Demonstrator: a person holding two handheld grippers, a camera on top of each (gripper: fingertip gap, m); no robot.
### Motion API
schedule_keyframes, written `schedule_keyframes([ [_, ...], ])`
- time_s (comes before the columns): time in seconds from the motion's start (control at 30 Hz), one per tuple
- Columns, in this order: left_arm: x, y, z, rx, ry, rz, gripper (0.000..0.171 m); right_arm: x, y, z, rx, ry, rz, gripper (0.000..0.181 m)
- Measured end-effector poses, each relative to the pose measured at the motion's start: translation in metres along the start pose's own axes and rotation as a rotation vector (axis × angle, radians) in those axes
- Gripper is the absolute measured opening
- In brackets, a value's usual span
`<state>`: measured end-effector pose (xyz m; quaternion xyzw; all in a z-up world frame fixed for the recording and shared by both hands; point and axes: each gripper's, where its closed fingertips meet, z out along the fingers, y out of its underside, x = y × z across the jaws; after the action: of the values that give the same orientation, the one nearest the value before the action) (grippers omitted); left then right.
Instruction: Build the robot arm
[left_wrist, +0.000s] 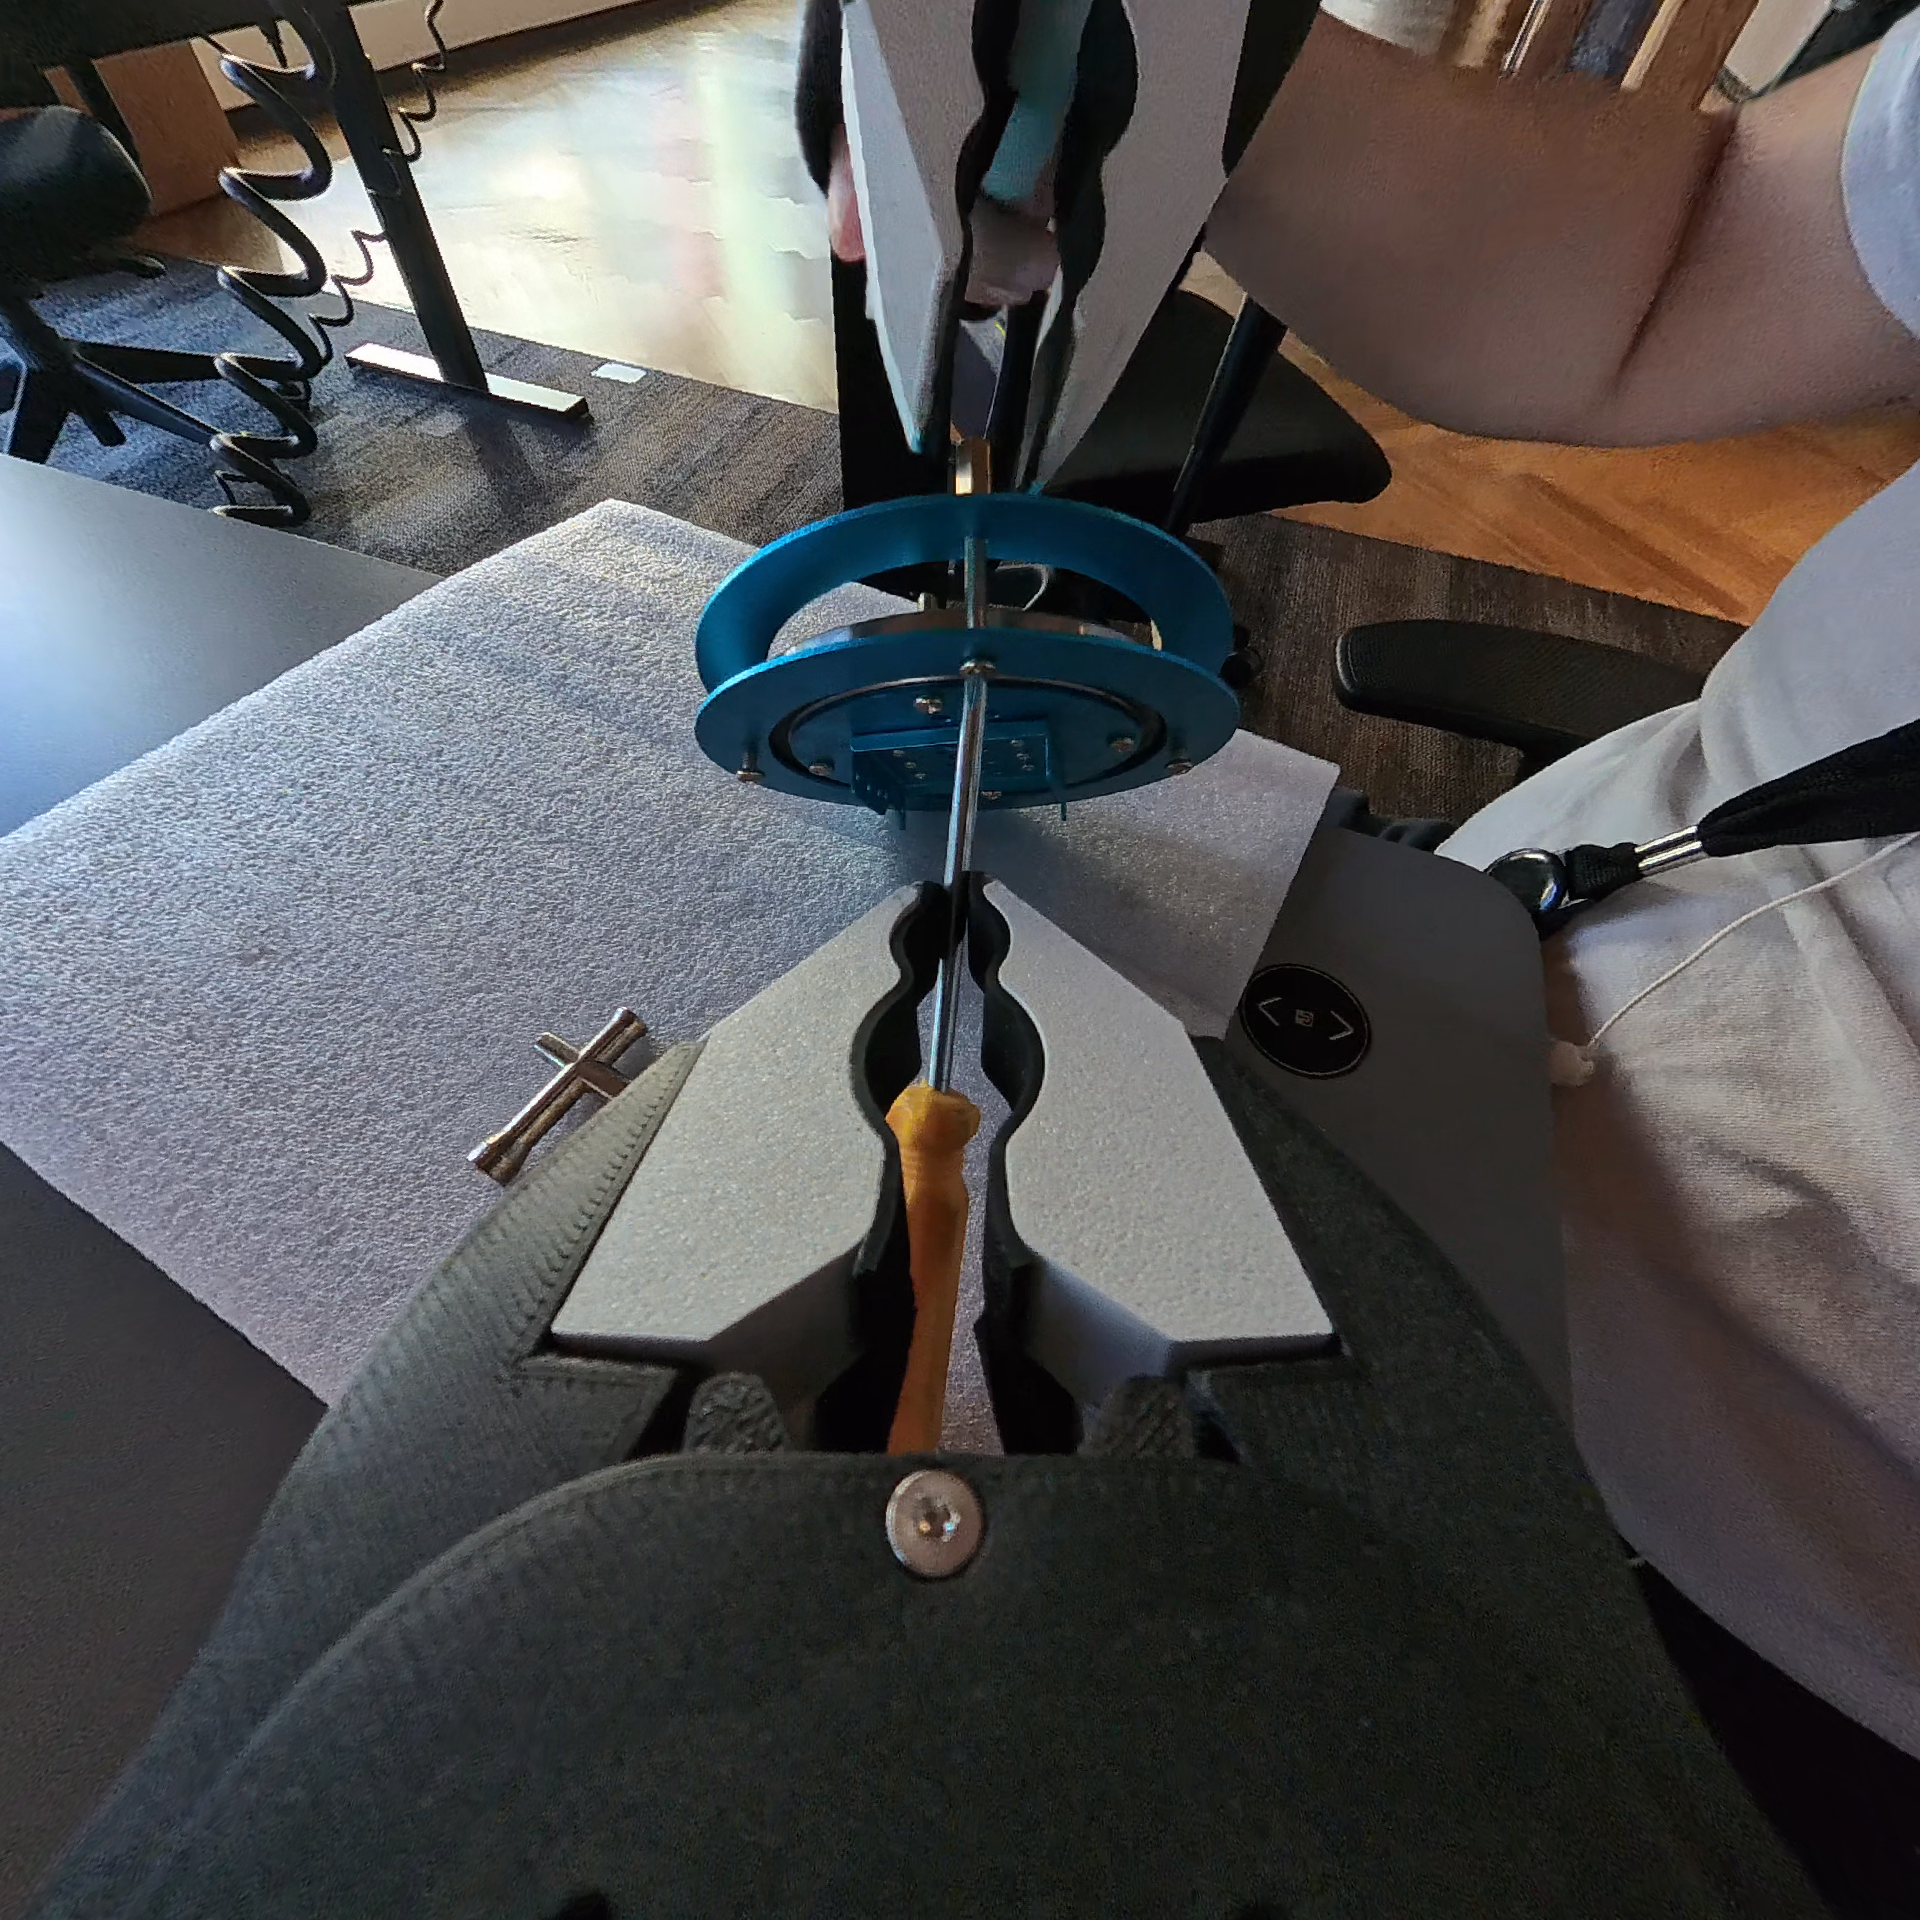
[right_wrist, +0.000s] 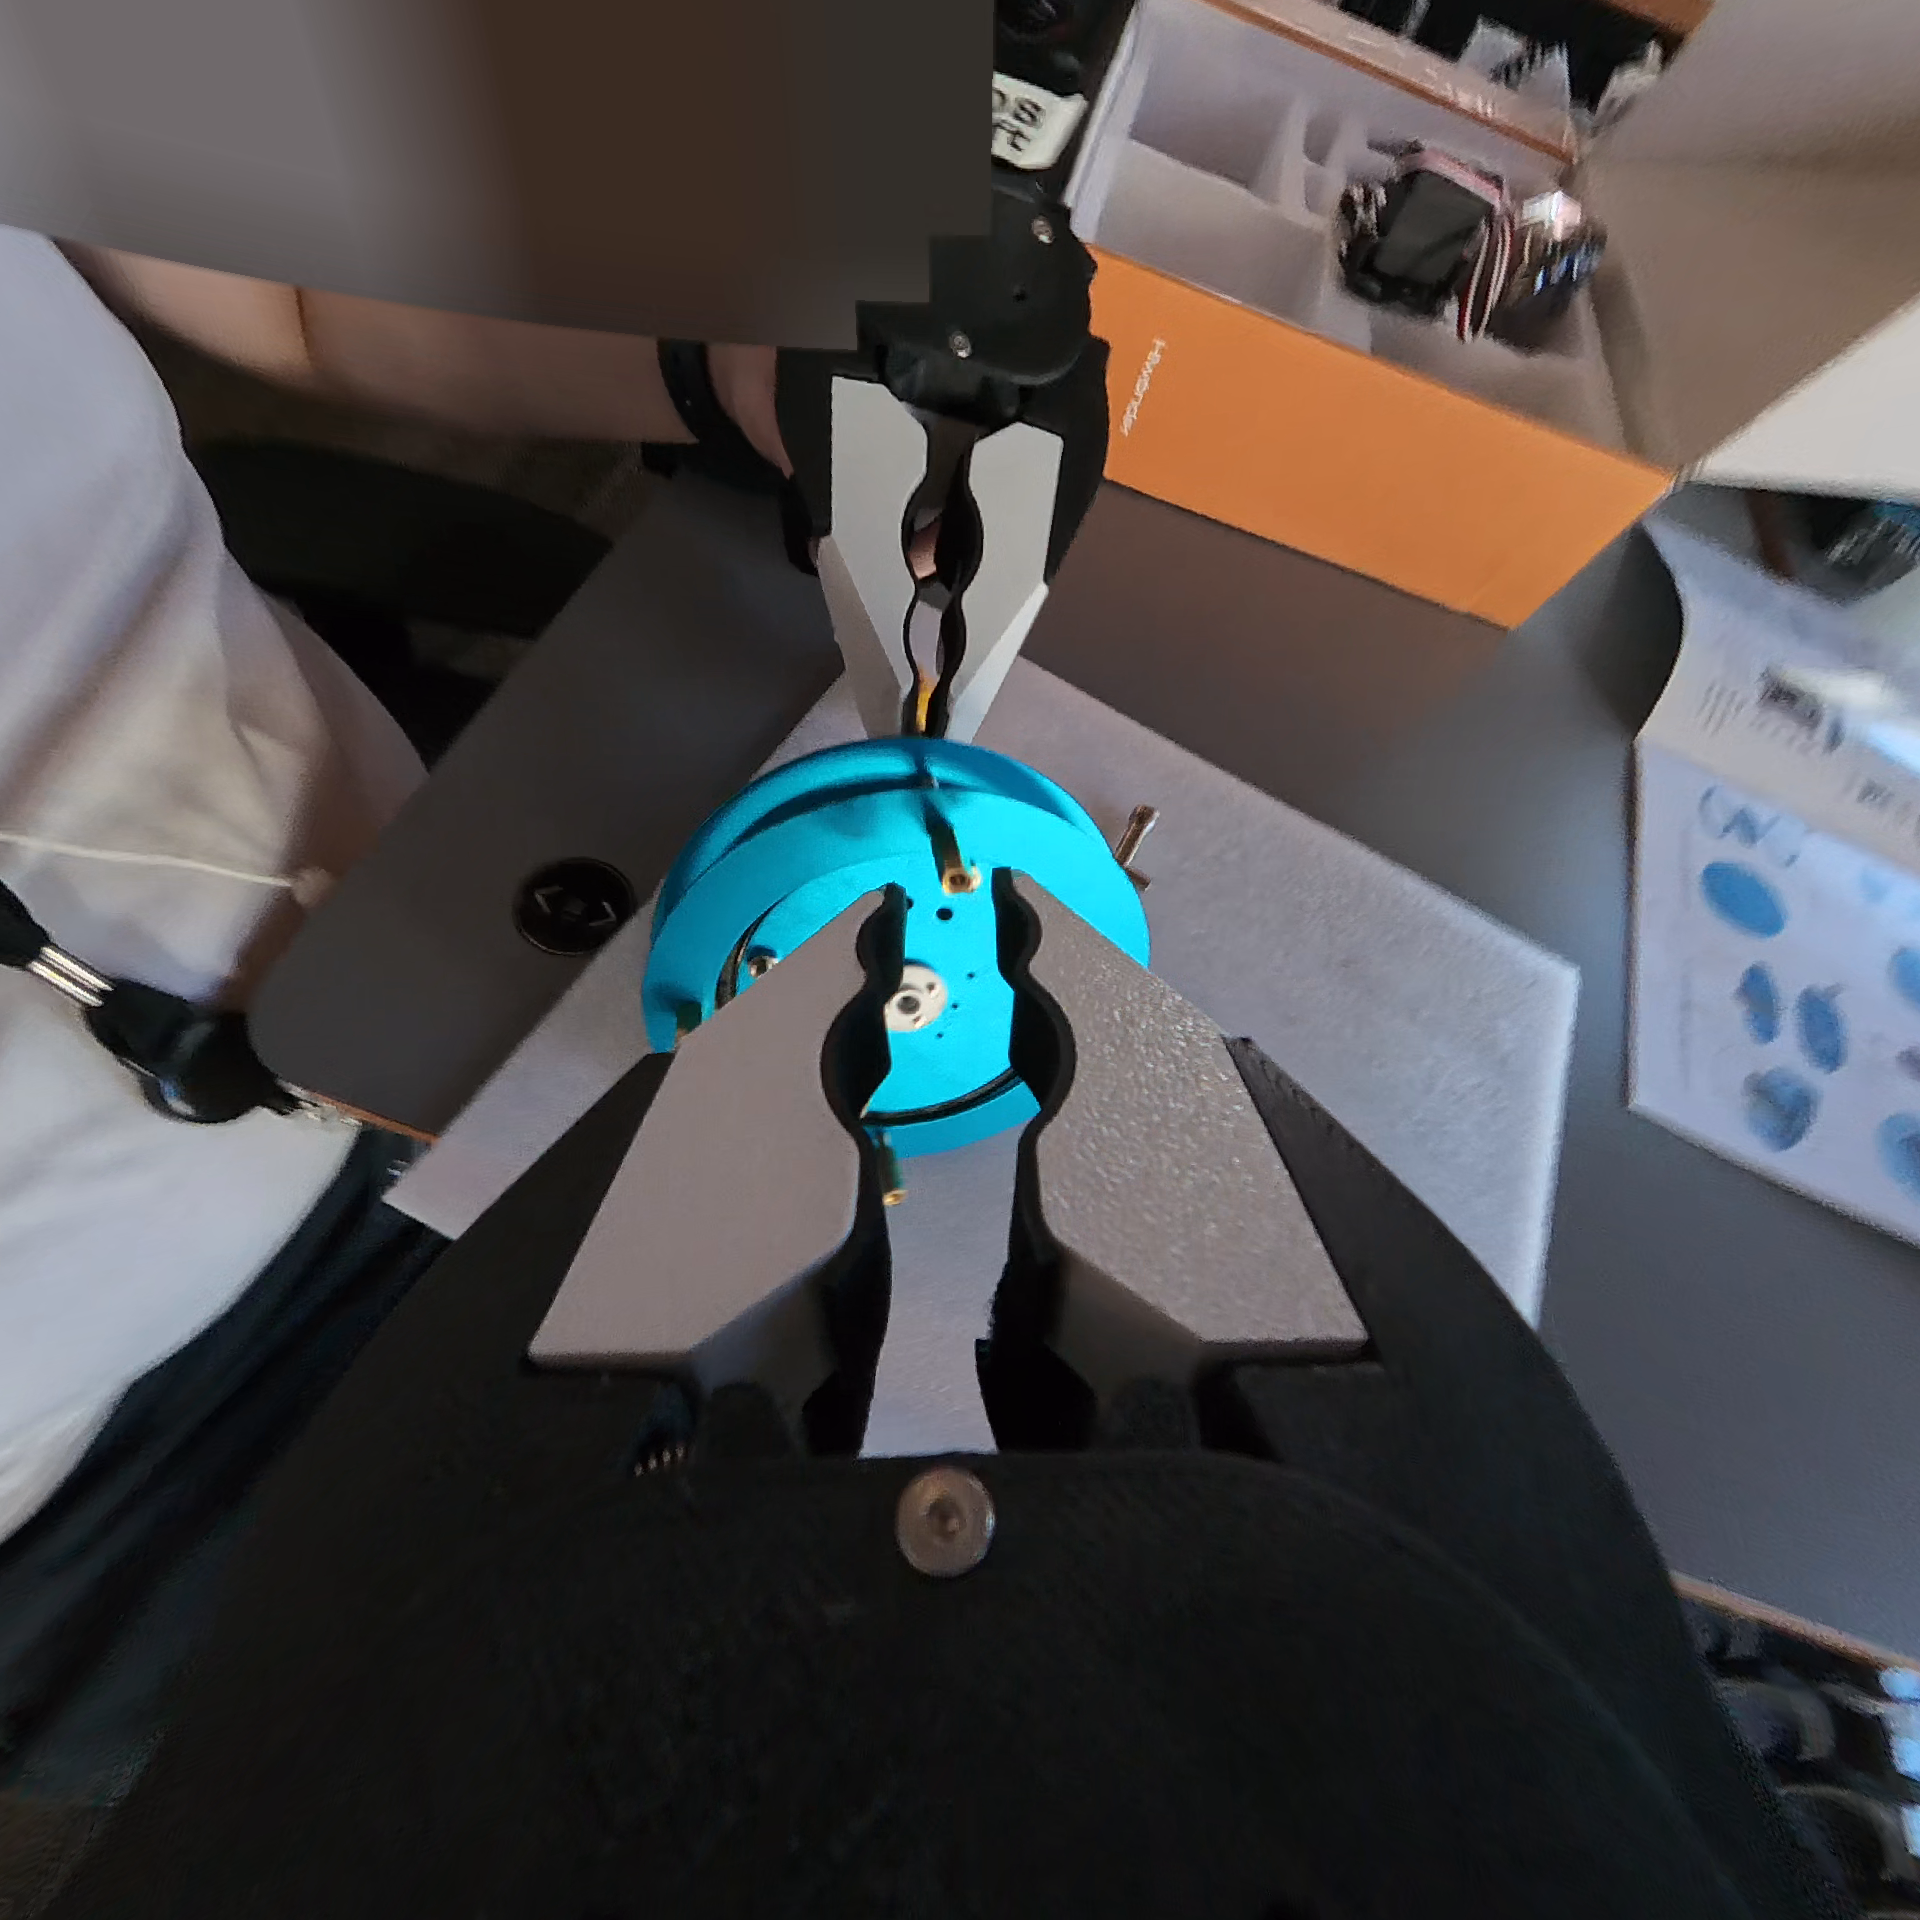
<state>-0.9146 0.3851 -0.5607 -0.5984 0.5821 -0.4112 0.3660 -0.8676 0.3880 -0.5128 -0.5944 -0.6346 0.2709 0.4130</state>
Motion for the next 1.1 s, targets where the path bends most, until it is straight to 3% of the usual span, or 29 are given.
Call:
schedule_keyframes([
  [0.2,0.0013,0.0002,0.0,-0.003,0.005,0.007,0.003,-0.002,-0.0007,0.0065,-0.061,-0.015,-0.126,0.006],
  [0.33,-0.0004,0.0008,-0.0004,-0.009,-0.013,0.019,0.003,-0.0005,-0.0008,0.0074,-0.08,-0.022,-0.053,0.005],
  [0.67,-0.0012,0.0021,-0.0012,-0.019,-0.036,0.041,0.002,-0.0006,0.0001,0.0088,-0.12,-0.198,0.82,0.005],
  [0.73,-0.0001,0.0023,-0.0013,-0.019,-0.031,0.041,0.002,-0.0027,-0.0012,0.009,-0.105,-0.225,0.869,0.005],
  [0.8,0.0003,0.0022,-0.0011,-0.018,-0.035,0.047,0.002,-0.0044,-0.0011,0.0085,-0.092,-0.22,0.735,0.005],
  [0.9,0.0001,0.0021,-0.0011,-0.019,-0.036,0.047,0.002,-0.0086,-0.0039,0.007,-0.054,-0.15,0.33,0.02],
  [0.97,0.0006,0.0021,-0.0011,-0.019,-0.032,0.046,0.002,-0.0054,0.0001,0.0075,-0.086,-0.046,0.091,0.015],
  [1.1,0.0007,0.0024,-0.0012,-0.019,-0.032,0.046,0.002,-0.0018,-0.0042,0.0099,-0.114,0.042,-0.091,0.005],
])
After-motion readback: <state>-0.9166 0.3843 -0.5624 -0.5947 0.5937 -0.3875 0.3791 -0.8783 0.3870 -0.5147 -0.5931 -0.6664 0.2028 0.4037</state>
